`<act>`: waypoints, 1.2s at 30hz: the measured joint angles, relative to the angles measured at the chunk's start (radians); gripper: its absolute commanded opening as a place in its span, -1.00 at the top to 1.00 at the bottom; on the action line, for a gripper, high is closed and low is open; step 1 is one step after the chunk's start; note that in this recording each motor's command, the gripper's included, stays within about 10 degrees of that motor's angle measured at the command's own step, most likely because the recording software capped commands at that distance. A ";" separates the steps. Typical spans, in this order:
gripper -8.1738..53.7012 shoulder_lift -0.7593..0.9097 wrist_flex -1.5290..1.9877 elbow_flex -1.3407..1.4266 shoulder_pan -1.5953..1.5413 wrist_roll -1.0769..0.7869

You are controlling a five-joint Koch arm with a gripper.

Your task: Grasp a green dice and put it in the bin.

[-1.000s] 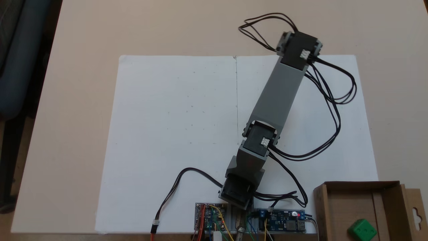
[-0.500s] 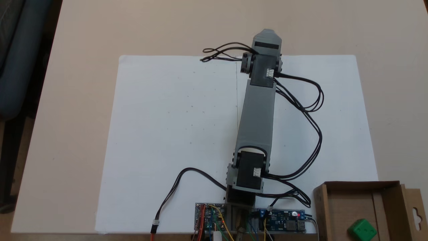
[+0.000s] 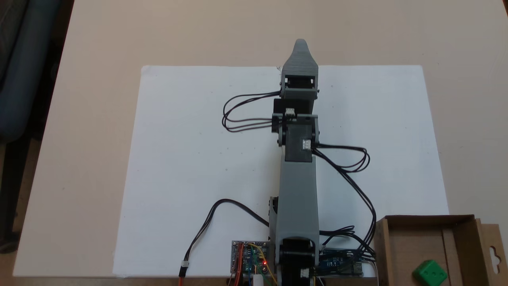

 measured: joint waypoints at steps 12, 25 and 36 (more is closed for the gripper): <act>-0.65 0.011 -0.385 0.494 -0.015 0.000; -0.66 0.011 -0.798 0.873 -0.014 0.000; -0.70 0.011 -1.134 0.939 -0.014 -0.002</act>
